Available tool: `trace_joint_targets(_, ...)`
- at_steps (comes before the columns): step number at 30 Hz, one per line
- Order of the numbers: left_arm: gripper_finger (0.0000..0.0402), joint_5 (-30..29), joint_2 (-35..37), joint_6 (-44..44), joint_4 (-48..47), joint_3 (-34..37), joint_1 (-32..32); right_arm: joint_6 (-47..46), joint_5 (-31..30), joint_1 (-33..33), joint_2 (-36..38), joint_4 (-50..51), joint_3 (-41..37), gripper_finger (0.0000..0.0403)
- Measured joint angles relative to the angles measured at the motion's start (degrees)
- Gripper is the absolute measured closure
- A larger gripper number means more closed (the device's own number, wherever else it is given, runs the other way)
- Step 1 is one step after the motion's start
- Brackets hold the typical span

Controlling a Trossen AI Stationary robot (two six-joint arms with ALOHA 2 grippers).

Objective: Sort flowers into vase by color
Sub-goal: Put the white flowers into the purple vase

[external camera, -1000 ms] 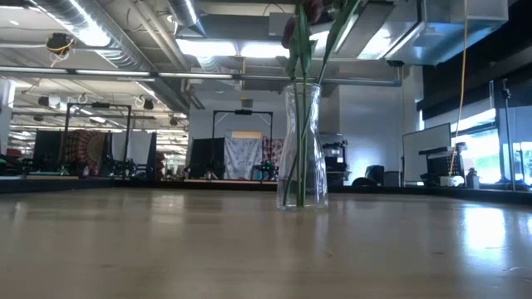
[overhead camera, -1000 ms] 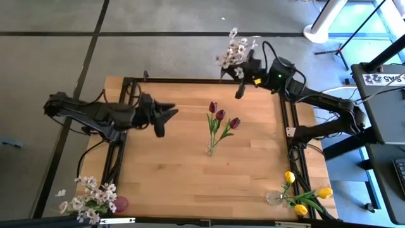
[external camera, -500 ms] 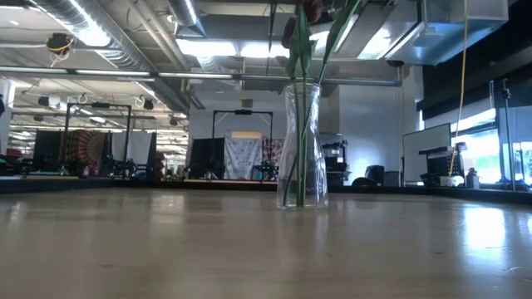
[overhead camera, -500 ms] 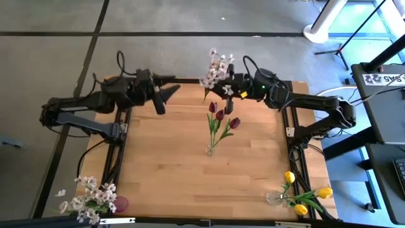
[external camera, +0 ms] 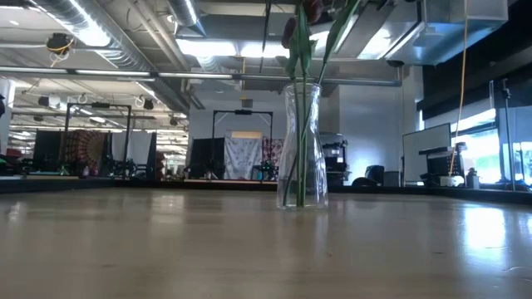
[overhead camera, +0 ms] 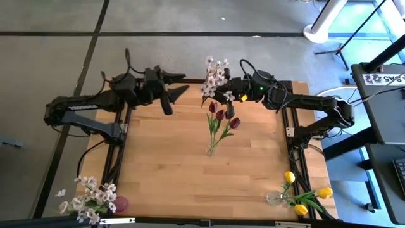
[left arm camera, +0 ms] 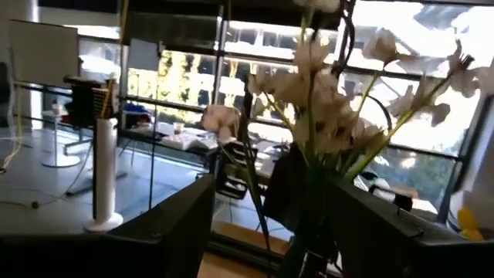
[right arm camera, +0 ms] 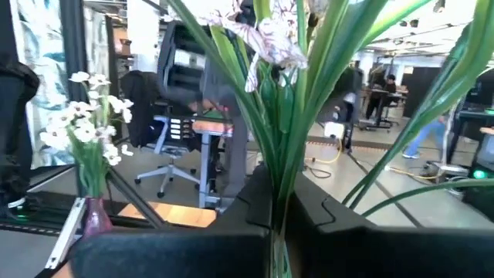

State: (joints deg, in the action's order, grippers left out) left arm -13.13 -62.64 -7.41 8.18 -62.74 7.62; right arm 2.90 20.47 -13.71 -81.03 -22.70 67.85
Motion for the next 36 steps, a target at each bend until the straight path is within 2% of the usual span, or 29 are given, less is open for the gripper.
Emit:
trace_joint_targets(10, 0.0162, 0.9, -8.8, 7.5, 8.7, 0.0, -3.4, -0.6, -2.5, 0.2, 0.0, 4.3, 0.0, 0.0391)
trace_joint_targets(21, 0.0165, 0.0, -14.1, 5.9, 12.6, 0.0, -3.8, 2.0, -1.7, 0.2, 0.0, 6.4, 0.0, 0.0391)
trace_joint_targets(26, 0.019, -2.0, -14.7, 3.3, 13.4, 0.0, -3.5, 2.3, -1.4, 0.2, 0.0, 6.4, 0.0, 0.0391)
trace_joint_targets(30, 0.0215, -1.7, -14.5, 3.1, 17.7, 0.0, -3.6, 2.3, -1.4, 0.2, 0.0, 6.4, 0.0, 0.0391)
trace_joint_targets(36, 0.0257, -2.0, -14.7, 3.1, 17.3, 0.0, -3.4, 2.3, -1.7, 0.2, 0.0, 6.9, 0.0, 0.039)
